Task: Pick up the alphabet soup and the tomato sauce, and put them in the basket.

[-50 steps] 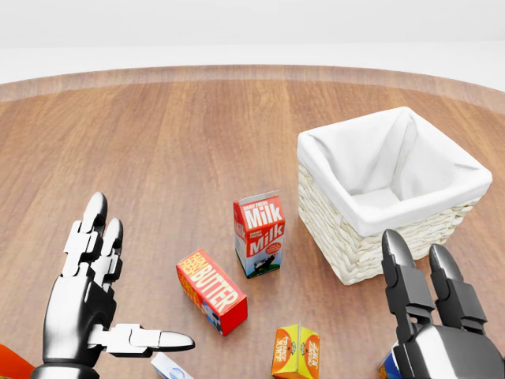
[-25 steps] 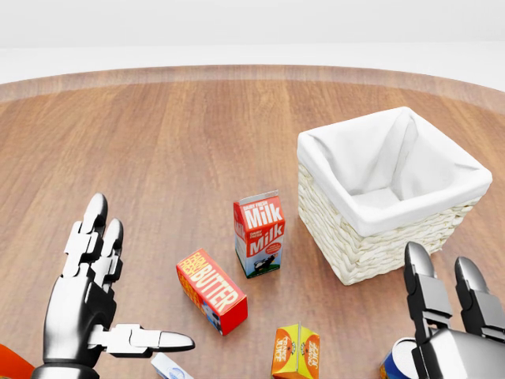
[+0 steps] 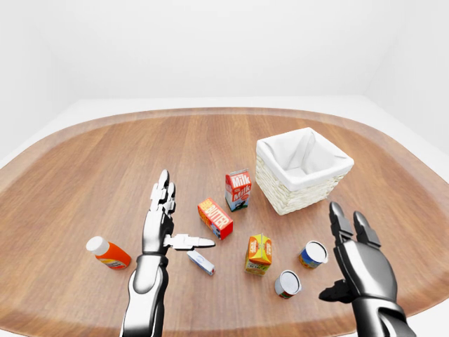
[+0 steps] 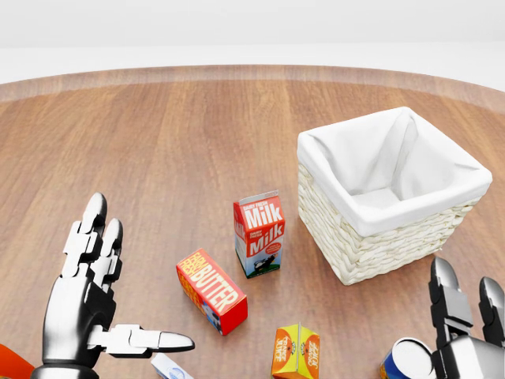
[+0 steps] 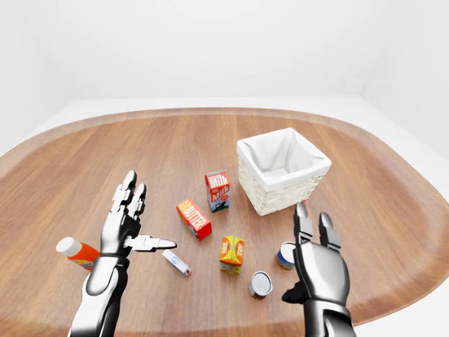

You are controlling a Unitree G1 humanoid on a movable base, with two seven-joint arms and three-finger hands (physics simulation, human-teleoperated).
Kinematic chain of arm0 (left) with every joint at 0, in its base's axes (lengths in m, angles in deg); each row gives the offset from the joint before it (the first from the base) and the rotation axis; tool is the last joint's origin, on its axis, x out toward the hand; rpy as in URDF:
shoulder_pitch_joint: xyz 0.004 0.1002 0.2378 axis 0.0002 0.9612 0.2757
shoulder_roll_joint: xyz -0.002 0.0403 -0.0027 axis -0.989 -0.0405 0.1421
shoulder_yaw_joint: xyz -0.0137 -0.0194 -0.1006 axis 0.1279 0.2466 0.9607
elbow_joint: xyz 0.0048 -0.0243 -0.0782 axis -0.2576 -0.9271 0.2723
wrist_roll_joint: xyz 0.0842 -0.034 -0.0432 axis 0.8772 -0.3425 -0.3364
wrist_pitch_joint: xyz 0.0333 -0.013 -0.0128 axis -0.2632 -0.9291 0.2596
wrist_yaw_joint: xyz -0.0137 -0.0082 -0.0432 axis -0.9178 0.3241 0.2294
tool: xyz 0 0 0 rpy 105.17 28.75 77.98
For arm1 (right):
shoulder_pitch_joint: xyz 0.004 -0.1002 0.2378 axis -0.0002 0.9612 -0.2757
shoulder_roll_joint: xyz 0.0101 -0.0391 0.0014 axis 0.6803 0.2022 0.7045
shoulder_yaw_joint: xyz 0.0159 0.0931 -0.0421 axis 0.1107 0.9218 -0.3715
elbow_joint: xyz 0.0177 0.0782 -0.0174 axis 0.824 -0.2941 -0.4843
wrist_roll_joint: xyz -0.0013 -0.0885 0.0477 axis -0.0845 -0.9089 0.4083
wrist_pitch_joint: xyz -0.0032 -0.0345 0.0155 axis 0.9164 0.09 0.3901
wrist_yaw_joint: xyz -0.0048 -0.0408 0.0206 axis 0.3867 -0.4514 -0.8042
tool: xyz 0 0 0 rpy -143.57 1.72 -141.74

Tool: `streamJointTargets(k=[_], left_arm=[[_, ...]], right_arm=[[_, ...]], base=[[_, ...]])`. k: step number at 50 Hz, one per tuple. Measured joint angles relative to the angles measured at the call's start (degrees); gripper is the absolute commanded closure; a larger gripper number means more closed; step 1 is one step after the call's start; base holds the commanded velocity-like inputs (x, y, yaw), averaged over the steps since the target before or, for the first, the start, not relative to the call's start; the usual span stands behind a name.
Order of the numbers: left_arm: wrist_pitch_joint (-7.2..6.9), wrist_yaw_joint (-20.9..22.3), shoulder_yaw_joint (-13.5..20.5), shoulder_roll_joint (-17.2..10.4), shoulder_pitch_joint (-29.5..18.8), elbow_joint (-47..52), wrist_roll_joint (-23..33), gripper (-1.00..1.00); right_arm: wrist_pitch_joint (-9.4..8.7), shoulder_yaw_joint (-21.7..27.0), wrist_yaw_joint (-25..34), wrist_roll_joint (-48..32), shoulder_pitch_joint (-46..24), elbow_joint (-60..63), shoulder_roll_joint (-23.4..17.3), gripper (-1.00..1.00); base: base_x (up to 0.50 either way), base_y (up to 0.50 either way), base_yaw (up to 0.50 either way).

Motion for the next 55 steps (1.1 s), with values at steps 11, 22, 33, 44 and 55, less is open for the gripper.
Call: streamJointTargets(k=[11, 22, 33, 44, 55], left_arm=[[0.00, 0.00, 0.00, 0.00, 0.01, 0.03, 0.00, -1.00], [0.00, 0.00, 0.00, 0.00, 0.02, 0.05, 0.01, -1.00], [0.00, 0.01, -0.01, 0.00, 0.02, 0.05, 0.00, -1.00], [0.00, 0.00, -0.01, 0.00, 0.02, 0.05, 0.01, -1.00], [0.00, 0.00, 0.00, 0.00, 0.02, 0.05, 0.00, -1.00]], right_arm=[[0.00, 0.76, -0.07, 0.25, -0.57, -1.09, 0.30, -1.00], [0.00, 0.30, -0.35, -1.06, -2.52, -4.35, -0.43, -1.00], [0.00, -2.86, 0.13, -5.00, -5.74, -8.90, -2.74, -1.00], [0.00, -4.52, -0.09, -6.29, -7.59, -12.41, -4.48, -1.00], [0.00, -4.02, -1.37, -4.97, -8.88, -16.26, -5.61, -1.00]], base=[[0.00, 0.00, 0.00], [0.00, 0.00, 0.00], [0.00, 0.00, 0.00], [0.00, 0.00, 0.00], [0.00, 0.00, 0.00]])
